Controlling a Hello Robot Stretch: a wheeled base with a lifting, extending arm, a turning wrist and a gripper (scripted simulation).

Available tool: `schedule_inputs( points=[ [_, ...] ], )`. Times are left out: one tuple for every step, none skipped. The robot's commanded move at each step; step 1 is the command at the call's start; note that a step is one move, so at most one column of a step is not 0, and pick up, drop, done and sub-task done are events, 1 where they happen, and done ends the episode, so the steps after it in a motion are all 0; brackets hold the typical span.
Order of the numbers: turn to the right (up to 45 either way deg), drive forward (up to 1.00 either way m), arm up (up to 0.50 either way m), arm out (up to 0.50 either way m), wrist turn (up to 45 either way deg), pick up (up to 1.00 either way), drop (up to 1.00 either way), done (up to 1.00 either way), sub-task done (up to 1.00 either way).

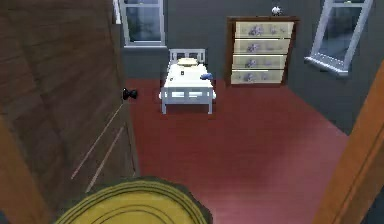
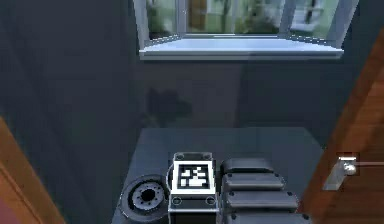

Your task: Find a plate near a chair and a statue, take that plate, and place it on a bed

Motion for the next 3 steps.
schedule_inputs(
  points=[
    [0.0, 0.90, 0.00, 0.00, 0.0, 0.00, 0.00, 0.00, 0.00],
    [-15.0, 0.00, 0.00, 0.00, 0.0, 0.00, 0.00, 0.00, 0.00],
    [0.0, 1.00, 0.00, 0.00, 0.0, 0.00, 0.00, 0.00, 0.00]
  ],
)
